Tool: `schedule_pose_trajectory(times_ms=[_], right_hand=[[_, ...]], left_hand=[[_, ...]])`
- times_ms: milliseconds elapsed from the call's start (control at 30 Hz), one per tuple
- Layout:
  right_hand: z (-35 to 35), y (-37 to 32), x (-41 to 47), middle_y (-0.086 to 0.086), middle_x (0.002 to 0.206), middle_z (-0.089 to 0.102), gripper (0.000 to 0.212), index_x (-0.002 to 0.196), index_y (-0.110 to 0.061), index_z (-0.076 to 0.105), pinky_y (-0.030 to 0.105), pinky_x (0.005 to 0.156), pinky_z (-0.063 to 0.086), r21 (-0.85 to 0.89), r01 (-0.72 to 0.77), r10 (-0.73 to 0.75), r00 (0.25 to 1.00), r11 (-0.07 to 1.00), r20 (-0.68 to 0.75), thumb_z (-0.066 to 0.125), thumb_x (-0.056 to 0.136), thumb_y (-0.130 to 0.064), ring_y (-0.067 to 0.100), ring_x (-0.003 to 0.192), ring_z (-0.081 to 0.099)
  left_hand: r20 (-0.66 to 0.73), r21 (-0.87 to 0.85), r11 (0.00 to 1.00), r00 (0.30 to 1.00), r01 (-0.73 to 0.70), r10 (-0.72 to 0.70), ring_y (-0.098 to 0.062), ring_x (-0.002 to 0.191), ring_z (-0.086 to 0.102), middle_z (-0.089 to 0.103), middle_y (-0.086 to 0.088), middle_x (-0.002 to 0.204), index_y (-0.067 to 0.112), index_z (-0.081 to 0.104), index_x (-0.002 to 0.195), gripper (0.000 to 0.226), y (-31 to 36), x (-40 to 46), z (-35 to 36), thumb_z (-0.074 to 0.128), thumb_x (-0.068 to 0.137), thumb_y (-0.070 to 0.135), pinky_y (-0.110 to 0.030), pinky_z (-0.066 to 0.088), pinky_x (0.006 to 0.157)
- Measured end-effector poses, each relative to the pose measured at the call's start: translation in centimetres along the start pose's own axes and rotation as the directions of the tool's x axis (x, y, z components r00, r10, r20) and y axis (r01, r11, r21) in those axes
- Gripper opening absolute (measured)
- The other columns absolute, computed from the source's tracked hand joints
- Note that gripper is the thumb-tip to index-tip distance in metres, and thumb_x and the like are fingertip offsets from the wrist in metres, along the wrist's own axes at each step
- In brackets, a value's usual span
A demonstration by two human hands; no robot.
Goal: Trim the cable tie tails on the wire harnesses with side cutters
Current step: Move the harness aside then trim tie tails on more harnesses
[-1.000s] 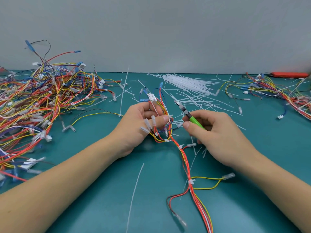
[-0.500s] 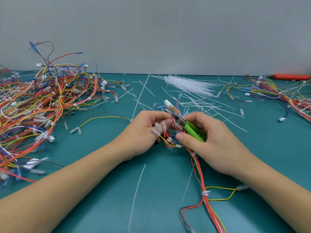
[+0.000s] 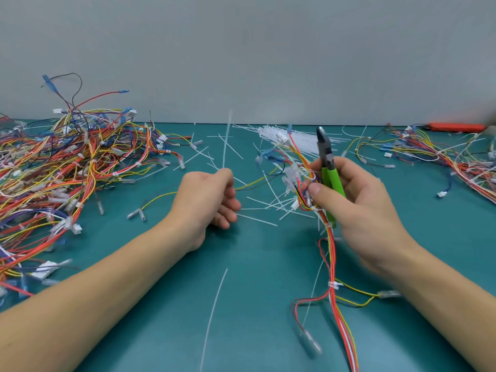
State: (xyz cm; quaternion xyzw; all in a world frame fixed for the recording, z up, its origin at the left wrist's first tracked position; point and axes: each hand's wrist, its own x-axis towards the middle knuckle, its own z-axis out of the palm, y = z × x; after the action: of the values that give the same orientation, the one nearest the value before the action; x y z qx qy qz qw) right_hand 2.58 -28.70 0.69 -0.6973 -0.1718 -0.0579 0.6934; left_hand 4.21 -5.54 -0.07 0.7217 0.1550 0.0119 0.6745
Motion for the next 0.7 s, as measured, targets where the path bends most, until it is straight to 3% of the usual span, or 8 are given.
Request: schedule_pose_trajectory(times_ms=[67,167,267,367,500,600,633,700], right_hand=[[-0.2,-0.3,0.1,-0.009,0.089,0.072,0.029,0.107,-0.023,0.068,0.017,0.071,0.053,0.051,0.038,-0.037,0.999,0.998,-0.024,0.064,0.096,0.004,0.011,0.080,0.069],[-0.5,-0.6,0.3,-0.003,0.093,0.073,0.026,0.107,-0.023,0.067,0.025,0.078,0.056,0.106,0.070,-0.069,0.998,0.992,-0.012,0.067,0.094,-0.001,0.021,0.089,0.071],[-0.7,-0.7,0.4,0.002,0.095,0.073,0.022,0.105,-0.026,0.069,0.030,0.082,0.058,0.147,0.061,-0.058,0.998,0.987,-0.024,0.068,0.088,-0.011,0.026,0.091,0.069],[-0.9,-0.5,0.6,0.000,0.091,0.072,0.024,0.104,-0.023,0.068,0.026,0.077,0.057,0.132,0.032,-0.027,0.999,0.991,-0.037,0.069,0.093,-0.002,0.022,0.086,0.068],[-0.8,0.0,0.7,-0.008,0.083,0.073,0.026,0.104,-0.022,0.070,0.016,0.069,0.053,-0.056,-0.047,0.043,0.997,0.997,-0.056,0.066,0.095,0.002,0.008,0.076,0.068],[-0.9,0.2,0.7,-0.011,0.081,0.072,0.021,0.103,-0.026,0.070,0.023,0.068,0.056,-0.169,-0.077,0.063,0.994,0.983,-0.084,0.069,0.096,-0.007,0.008,0.073,0.067],[-1.0,0.4,0.6,-0.011,0.085,0.072,0.018,0.103,-0.029,0.069,0.027,0.070,0.057,-0.243,-0.081,0.061,0.994,0.967,-0.087,0.072,0.095,-0.013,0.010,0.075,0.067],[-1.3,0.7,0.4,-0.013,0.093,0.069,0.018,0.106,-0.035,0.069,0.021,0.075,0.051,-0.504,-0.057,0.027,0.997,0.862,-0.067,0.076,0.091,-0.029,0.006,0.081,0.065]], left_hand=[[0.057,0.067,0.998,0.998,0.011,-0.015,-0.023,0.036,0.054,0.072,-0.016,0.064,-0.001,0.064,0.076,0.026,0.2,-0.1,0.0,0.057,0.089,0.021,-0.021,0.037,0.033],[0.130,0.124,0.992,0.990,0.033,-0.049,-0.024,0.041,0.060,0.078,-0.016,0.078,-0.002,0.069,0.094,0.035,0.4,-0.3,-0.1,0.055,0.095,0.031,-0.022,0.042,0.036],[0.095,-0.022,0.999,0.995,0.045,-0.043,-0.027,0.050,0.068,0.079,-0.013,0.085,0.004,0.065,0.108,0.032,0.4,-0.3,-0.3,0.053,0.099,0.032,-0.025,0.047,0.038],[0.085,-0.258,0.966,0.996,-0.006,0.029,-0.025,0.070,0.076,0.080,-0.009,0.100,0.010,0.066,0.113,0.020,0.3,-0.3,-0.7,0.055,0.104,0.025,-0.027,0.051,0.043],[0.086,-0.351,0.932,0.987,-0.095,0.133,-0.021,0.087,0.078,0.079,-0.002,0.110,0.017,0.072,0.107,0.015,0.2,-0.7,-0.8,0.061,0.103,0.027,-0.026,0.054,0.048],[0.068,-0.326,0.933,0.981,-0.151,0.183,-0.020,0.090,0.077,0.078,0.001,0.112,0.020,0.074,0.105,0.015,0.0,-1.0,-0.5,0.065,0.101,0.030,-0.025,0.053,0.048],[0.064,-0.328,0.930,0.978,-0.166,0.197,-0.020,0.092,0.077,0.077,0.003,0.113,0.021,0.075,0.104,0.014,0.0,-1.1,-0.5,0.065,0.101,0.030,-0.025,0.053,0.049],[0.065,-0.347,0.919,0.973,-0.187,0.223,-0.019,0.094,0.077,0.076,0.006,0.117,0.022,0.076,0.104,0.012,0.0,-1.2,-0.5,0.065,0.100,0.028,-0.025,0.054,0.050]])
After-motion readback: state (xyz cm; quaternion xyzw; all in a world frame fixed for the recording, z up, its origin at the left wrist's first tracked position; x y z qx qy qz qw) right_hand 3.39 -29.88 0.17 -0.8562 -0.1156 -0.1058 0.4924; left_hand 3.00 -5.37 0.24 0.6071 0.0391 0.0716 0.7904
